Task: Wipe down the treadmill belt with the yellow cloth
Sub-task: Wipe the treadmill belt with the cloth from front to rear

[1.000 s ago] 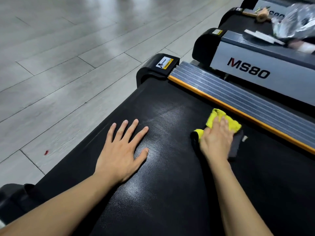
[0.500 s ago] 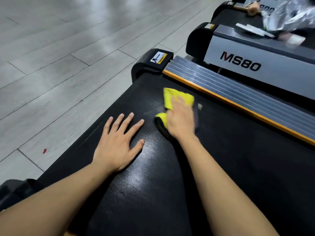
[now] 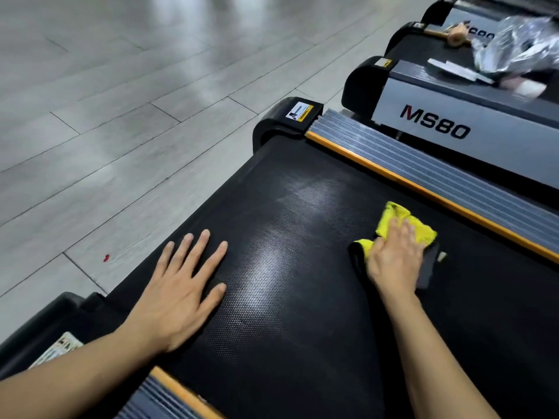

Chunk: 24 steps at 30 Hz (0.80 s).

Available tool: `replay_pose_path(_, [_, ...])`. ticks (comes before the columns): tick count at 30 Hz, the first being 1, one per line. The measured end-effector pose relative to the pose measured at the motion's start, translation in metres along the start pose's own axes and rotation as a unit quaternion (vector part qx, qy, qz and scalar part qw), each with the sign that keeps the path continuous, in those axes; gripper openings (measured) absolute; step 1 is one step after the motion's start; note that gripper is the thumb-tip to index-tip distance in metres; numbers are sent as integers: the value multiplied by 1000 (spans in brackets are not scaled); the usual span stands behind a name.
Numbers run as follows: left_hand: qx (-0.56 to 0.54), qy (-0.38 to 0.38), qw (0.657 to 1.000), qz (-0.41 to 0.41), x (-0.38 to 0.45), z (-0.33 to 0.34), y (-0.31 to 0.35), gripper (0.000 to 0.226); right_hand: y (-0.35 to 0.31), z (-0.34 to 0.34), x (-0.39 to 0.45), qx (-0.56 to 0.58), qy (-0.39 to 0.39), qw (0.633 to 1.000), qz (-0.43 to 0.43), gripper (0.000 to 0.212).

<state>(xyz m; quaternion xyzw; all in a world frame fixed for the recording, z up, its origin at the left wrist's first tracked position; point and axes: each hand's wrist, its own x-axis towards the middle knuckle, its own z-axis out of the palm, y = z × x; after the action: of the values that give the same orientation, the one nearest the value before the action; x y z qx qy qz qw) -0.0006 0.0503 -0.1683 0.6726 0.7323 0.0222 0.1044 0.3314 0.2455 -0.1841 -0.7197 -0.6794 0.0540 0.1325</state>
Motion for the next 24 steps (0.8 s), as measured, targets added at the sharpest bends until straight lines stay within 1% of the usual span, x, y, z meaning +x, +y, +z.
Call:
replay_pose_path(2, [5, 5, 1000, 0, 4, 3, 3, 69, -46, 6, -9, -2, -14, 997, -74, 67])
replay_pose_path(5, [-1, 2, 1000, 1, 5, 4, 1, 69, -141, 24, -19, -1, -46, 982, -184, 65])
replay_pose_path(8, [-3, 7, 1000, 5, 5, 2, 0, 71, -222, 49, -19, 18, -82, 964, -251, 60])
replay_pose_path(10, [0, 1, 1000, 10, 6, 2, -1, 73, -242, 57, -18, 22, -99, 957, -273, 59])
replay_pose_path(12, [-1, -3, 1000, 10, 6, 1, -2, 74, -232, 51, -22, 25, -106, 954, -279, 60])
replay_pose_path(14, [0, -7, 1000, 7, 7, -1, -2, 74, -195, 39, -34, 36, -101, 961, -254, 61])
replay_pose_path(16, [-4, -14, 1000, 2, 5, -3, 0, 73, -136, 24, -50, 39, -91, 975, -197, 65])
replay_pose_path(18, [-6, -20, 1000, -1, 4, -4, 2, 74, -71, 10, -65, 32, -59, 988, -138, 72])
replay_pose_path(20, [-5, -24, 1000, -5, 4, -6, 4, 76, -21, -1, -79, 21, -37, 996, -80, 67])
replay_pose_path(22, [-7, -25, 1000, -7, 1, -10, 4, 79, -3, -8, -89, 13, -24, 999, -36, 63])
replay_pose_path(24, [0, -34, 999, 0, -12, -16, 5, 81, -14, -8, -93, 11, -8, 1000, -20, 67])
